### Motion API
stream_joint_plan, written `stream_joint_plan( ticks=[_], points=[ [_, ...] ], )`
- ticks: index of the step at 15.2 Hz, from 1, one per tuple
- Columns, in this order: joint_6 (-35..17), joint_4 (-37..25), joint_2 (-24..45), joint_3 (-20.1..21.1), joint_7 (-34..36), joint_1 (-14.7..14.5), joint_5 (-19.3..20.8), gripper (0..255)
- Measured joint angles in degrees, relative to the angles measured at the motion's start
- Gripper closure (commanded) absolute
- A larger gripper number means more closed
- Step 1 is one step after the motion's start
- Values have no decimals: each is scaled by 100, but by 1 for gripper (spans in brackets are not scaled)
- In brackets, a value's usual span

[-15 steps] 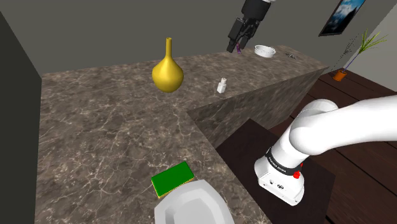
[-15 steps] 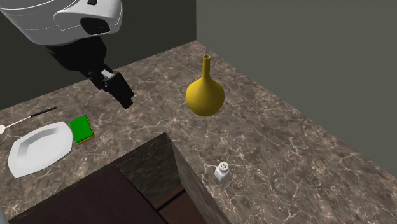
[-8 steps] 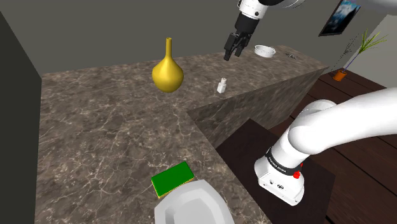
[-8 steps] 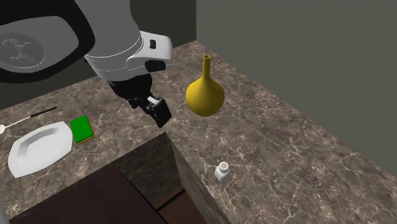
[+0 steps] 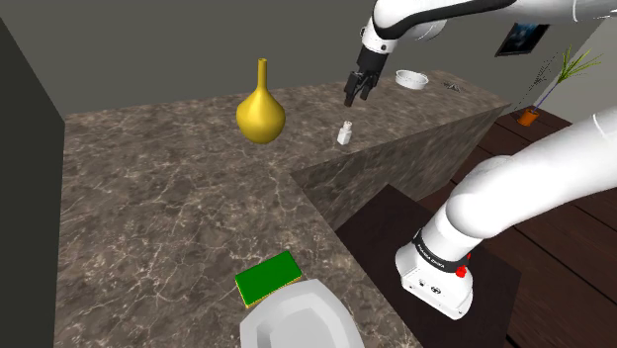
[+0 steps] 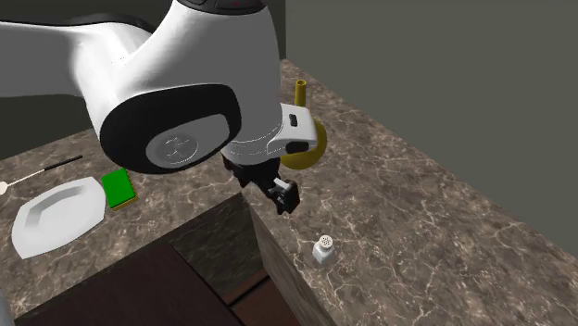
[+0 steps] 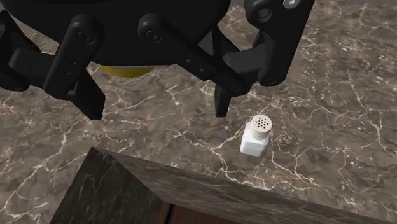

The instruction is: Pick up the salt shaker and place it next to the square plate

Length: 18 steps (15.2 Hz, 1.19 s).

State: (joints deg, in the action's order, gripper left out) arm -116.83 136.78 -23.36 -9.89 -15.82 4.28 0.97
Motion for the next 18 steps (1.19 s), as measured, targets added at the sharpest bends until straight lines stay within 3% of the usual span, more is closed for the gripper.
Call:
stream_joint_plan(
  ticks=[12, 18],
  points=[
    [-1178, -853, 2347, -667, -1019, 302, -175, 0],
    [-1604, -899, 2873, -712, -1227, 370, -332, 0]
  ],
)
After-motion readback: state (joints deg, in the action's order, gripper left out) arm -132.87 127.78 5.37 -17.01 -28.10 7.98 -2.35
